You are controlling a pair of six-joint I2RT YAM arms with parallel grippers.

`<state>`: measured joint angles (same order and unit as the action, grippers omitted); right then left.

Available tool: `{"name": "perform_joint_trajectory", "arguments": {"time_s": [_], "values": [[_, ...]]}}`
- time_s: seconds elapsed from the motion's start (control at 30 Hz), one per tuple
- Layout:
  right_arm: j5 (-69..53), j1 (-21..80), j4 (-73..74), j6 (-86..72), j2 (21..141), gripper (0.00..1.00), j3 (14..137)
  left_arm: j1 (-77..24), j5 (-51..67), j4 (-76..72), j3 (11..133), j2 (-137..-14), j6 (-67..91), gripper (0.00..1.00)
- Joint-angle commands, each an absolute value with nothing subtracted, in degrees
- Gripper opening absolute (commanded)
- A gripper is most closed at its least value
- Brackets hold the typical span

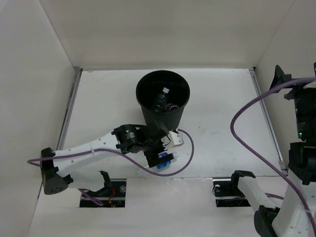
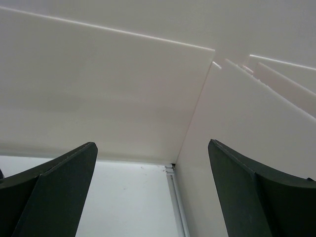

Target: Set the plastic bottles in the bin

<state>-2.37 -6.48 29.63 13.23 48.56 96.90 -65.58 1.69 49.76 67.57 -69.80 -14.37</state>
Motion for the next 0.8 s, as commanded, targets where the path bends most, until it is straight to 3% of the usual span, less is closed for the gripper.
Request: {"name": "perform_joint_trajectory", "arguments": {"time_s": [0.0,0.27,0.77], "values": [[-3.4,-7.3,29.6,11.3,46.6,1.00,98.3,-68.5,-7.3,45.8,65.0,-71.5,-9.8,0.99],[-3.7,-7.1,31.4,10.7,46.4,1.00,103.4,-71.7,-7.4,41.7,64.3,-82.6,-2.1,0.98],[-6.6,-6.5,32.0,10.4,48.3,1.00,113.5,-73.3,-7.1,32.5,57.6,-91.7,-0.7,0.97]]}}
